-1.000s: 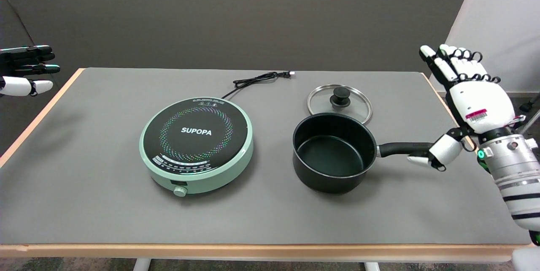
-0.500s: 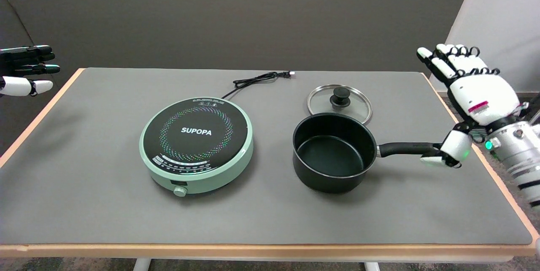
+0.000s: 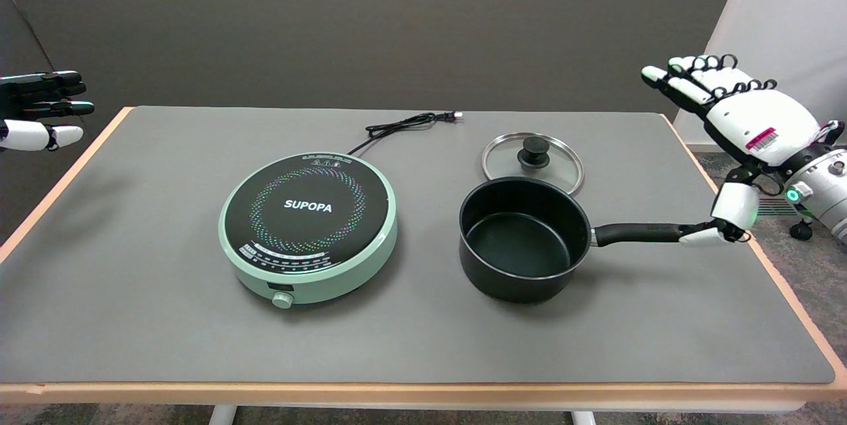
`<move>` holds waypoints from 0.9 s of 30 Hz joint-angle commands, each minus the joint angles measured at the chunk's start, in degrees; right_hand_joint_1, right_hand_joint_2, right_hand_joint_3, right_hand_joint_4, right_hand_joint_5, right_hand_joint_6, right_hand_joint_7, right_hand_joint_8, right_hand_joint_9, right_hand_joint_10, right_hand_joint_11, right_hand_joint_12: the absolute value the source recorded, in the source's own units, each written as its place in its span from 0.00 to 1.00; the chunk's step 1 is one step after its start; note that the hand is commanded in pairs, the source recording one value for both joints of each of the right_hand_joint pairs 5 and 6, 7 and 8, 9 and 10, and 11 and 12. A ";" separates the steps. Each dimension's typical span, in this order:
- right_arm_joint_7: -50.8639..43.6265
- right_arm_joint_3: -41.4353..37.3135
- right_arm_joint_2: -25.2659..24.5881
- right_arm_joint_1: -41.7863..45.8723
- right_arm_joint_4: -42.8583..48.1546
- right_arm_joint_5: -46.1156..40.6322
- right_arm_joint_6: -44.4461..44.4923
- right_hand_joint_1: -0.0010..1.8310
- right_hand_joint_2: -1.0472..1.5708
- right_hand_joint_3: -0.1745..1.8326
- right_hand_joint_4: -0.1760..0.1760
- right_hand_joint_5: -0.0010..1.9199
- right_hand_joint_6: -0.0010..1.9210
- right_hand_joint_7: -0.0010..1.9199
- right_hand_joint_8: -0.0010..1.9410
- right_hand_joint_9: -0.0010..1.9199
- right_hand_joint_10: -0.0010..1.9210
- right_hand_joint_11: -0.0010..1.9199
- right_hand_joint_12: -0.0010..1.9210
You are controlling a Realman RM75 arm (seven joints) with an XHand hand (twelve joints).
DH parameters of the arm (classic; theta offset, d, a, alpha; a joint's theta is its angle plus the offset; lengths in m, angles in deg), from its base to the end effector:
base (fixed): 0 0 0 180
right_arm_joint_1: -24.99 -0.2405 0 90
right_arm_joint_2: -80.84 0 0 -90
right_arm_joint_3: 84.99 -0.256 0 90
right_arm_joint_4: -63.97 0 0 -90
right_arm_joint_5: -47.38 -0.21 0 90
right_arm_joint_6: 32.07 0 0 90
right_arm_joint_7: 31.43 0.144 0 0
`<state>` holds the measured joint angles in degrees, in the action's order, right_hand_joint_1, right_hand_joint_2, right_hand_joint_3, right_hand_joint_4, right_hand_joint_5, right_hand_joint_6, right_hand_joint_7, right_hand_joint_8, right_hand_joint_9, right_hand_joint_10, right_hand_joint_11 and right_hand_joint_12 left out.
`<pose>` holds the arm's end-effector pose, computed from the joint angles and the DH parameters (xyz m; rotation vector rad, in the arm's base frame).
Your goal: Pick up the soup pot.
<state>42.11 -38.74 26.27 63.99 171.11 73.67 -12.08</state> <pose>-0.1329 -0.2064 0.4712 1.5271 0.1589 0.0428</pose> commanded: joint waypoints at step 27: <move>13.47 5.61 6.71 12.89 -0.07 13.24 -11.32 0.60 0.17 0.53 1.00 0.02 0.02 0.02 0.02 0.02 0.02 0.02 0.02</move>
<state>50.75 -37.47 32.84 78.26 170.89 78.53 -19.95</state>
